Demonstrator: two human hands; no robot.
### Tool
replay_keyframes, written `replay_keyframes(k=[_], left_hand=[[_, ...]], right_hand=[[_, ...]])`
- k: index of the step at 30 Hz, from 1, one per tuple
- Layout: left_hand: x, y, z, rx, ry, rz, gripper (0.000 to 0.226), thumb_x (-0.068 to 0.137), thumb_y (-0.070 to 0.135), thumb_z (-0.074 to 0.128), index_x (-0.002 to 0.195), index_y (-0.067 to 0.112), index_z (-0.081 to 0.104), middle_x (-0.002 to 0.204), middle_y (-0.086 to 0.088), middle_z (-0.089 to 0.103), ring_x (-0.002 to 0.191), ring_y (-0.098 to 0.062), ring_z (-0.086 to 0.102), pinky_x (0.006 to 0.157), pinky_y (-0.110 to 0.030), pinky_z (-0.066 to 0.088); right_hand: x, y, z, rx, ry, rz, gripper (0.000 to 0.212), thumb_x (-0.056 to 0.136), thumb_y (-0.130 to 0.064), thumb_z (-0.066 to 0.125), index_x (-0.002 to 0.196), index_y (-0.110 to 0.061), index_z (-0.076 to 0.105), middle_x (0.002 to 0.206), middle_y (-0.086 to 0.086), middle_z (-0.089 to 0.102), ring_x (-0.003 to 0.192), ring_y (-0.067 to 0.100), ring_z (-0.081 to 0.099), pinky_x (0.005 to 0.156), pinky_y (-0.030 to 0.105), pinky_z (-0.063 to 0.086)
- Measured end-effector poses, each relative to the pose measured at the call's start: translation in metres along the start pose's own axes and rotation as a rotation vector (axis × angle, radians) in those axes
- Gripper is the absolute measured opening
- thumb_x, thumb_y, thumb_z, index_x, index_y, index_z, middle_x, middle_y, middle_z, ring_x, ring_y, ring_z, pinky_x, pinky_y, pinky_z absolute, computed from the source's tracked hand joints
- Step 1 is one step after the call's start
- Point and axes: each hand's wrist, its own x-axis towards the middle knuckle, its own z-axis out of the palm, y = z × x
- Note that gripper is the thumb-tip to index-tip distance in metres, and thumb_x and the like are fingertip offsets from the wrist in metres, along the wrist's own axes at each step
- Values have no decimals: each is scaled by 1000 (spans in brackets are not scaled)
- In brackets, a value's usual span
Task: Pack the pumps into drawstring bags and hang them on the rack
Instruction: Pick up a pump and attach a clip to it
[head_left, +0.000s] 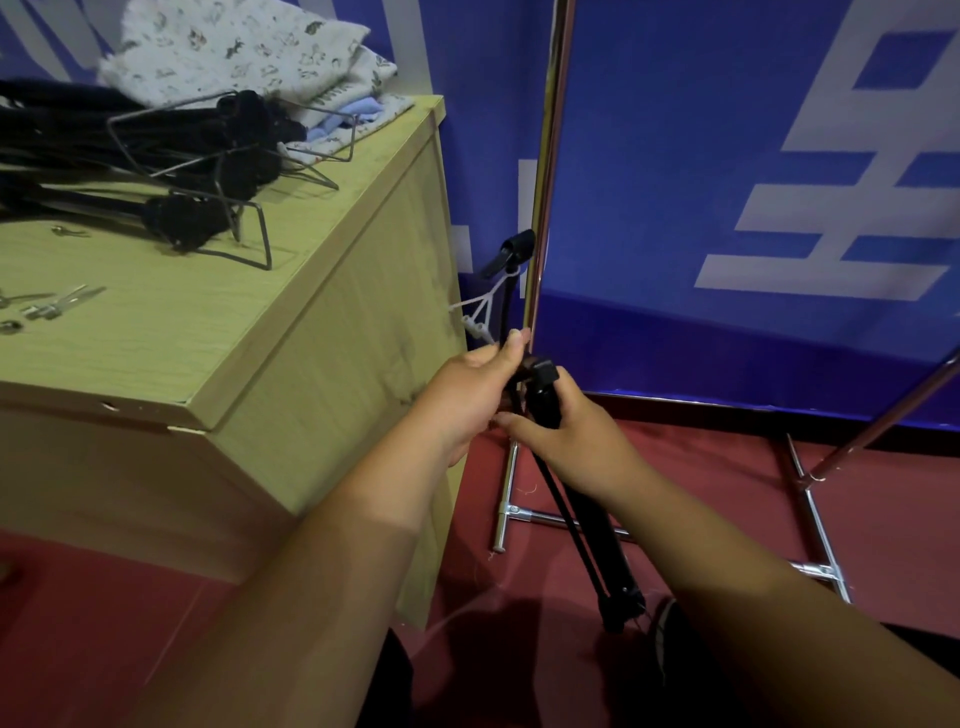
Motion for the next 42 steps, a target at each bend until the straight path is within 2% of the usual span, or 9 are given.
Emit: replay_keyframes(k=[2, 6, 11, 15, 22, 27, 30, 35, 42], left_hand=[[1, -2, -3, 114, 6, 58, 45, 105, 61, 50, 142, 41, 66, 130, 22, 68, 107, 13, 58, 102, -23, 48], [5, -4, -9, 171, -48, 118, 38, 106, 56, 52, 127, 36, 77, 114, 23, 76, 105, 17, 66, 80, 2, 43], [8, -12, -11, 231, -46, 216, 30, 104, 47, 61, 97, 26, 81, 89, 8, 80, 78, 3, 66, 72, -13, 49], [10, -16, -7, 286, 34, 290, 59, 98, 54, 65, 68, 4, 56, 66, 5, 46, 61, -8, 41, 62, -31, 33], [10, -18, -5, 285, 69, 295, 75, 93, 67, 66, 72, -3, 46, 67, -5, 33, 63, -18, 30, 55, -33, 23], [16, -24, -4, 298, 83, 271, 56, 95, 61, 69, 78, 8, 73, 63, 4, 54, 60, -10, 44, 59, -30, 35], [19, -31, 3, 389, 109, 304, 39, 92, 64, 69, 83, 29, 82, 78, 0, 71, 72, -15, 64, 72, -38, 50], [17, -38, 22, 610, 110, 301, 27, 87, 61, 75, 71, 39, 76, 81, -6, 55, 72, -16, 60, 67, -35, 44], [3, -42, 42, 667, 52, 282, 23, 88, 56, 80, 99, 37, 84, 81, 10, 52, 86, -10, 62, 66, -23, 37]], right_hand=[[1, 0, -2, 27, -11, 38, 28, 96, -38, 80, 116, -44, 62, 89, -29, 73, 78, -10, 67, 70, 17, 48], [3, -4, -8, 233, -110, 177, 20, 93, -20, 70, 100, -38, 67, 69, -1, 61, 62, 18, 57, 63, 34, 45], [1, -5, -11, 309, -211, 287, 5, 92, -22, 65, 97, -23, 64, 73, 6, 59, 60, 23, 56, 63, 40, 48], [0, -7, -11, 316, -246, 306, 6, 89, -26, 64, 90, -20, 65, 73, 8, 63, 63, 25, 59, 66, 41, 50], [1, -9, -13, 251, -245, 293, 27, 88, -36, 69, 104, -14, 68, 91, 12, 76, 73, 25, 71, 71, 45, 59], [7, -5, -27, 174, -141, 269, 60, 72, -63, 72, 125, -35, 64, 113, -2, 79, 107, 20, 77, 99, 51, 60], [13, -10, -38, 208, 93, 207, 60, 79, -62, 73, 130, -31, 65, 120, -7, 77, 111, 10, 73, 101, 38, 56], [20, -17, -45, 16, 333, 126, 46, 100, -48, 71, 135, -19, 65, 104, -18, 68, 101, 7, 63, 76, 16, 42], [24, -21, -43, 109, 426, 136, 21, 104, -36, 67, 97, -23, 81, 92, -8, 80, 95, 9, 73, 73, 26, 47]])
